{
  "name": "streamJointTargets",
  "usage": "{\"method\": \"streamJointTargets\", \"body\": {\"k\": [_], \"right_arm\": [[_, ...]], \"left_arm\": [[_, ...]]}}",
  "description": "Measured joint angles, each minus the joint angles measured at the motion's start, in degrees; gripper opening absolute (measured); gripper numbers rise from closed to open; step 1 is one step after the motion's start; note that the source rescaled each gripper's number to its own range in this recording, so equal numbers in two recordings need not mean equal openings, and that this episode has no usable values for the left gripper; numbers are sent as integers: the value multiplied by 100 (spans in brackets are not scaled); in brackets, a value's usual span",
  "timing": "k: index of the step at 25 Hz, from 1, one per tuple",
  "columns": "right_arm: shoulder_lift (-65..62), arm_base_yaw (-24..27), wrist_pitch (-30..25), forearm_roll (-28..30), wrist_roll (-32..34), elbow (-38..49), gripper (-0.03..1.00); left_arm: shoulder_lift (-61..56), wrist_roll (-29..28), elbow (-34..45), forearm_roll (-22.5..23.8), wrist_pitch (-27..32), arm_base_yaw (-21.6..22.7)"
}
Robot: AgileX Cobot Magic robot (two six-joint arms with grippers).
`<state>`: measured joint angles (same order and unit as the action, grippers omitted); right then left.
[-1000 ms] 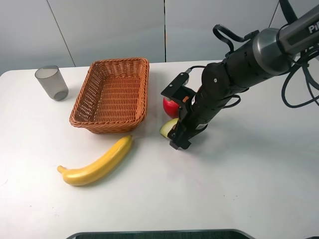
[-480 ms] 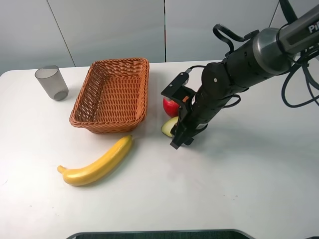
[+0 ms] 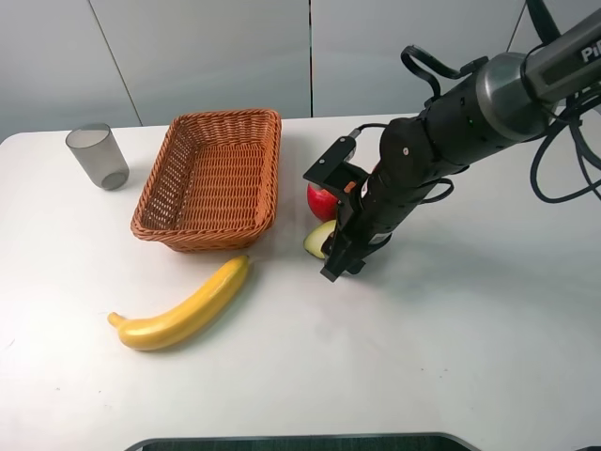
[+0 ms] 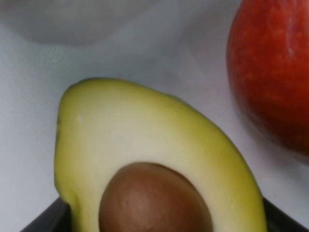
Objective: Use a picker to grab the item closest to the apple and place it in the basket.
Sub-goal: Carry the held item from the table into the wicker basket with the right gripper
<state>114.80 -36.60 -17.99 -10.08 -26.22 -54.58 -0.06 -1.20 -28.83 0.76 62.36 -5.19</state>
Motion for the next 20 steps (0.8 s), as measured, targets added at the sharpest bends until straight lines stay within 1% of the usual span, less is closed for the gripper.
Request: {"method": "streamJointTargets", "body": {"k": [3, 7, 12, 15, 16, 20], "right_arm": [[-70, 0, -129, 0, 0, 0, 3], [-425, 0, -707, 11, 27, 0, 3], [-1117, 0, -1459, 36, 289, 0, 3], [-1527, 0, -1845, 82, 620, 0, 3], [-1631, 0, -2019, 181, 808, -54, 3], [-1755, -94, -2692, 539, 1509, -582, 3]], "left_arm": [[0, 0, 0, 0, 0, 0], [0, 0, 0, 0, 0, 0], [0, 0, 0, 0, 0, 0], [0, 0, 0, 0, 0, 0], [0, 0, 0, 0, 0, 0], [0, 0, 0, 0, 0, 0]]}}
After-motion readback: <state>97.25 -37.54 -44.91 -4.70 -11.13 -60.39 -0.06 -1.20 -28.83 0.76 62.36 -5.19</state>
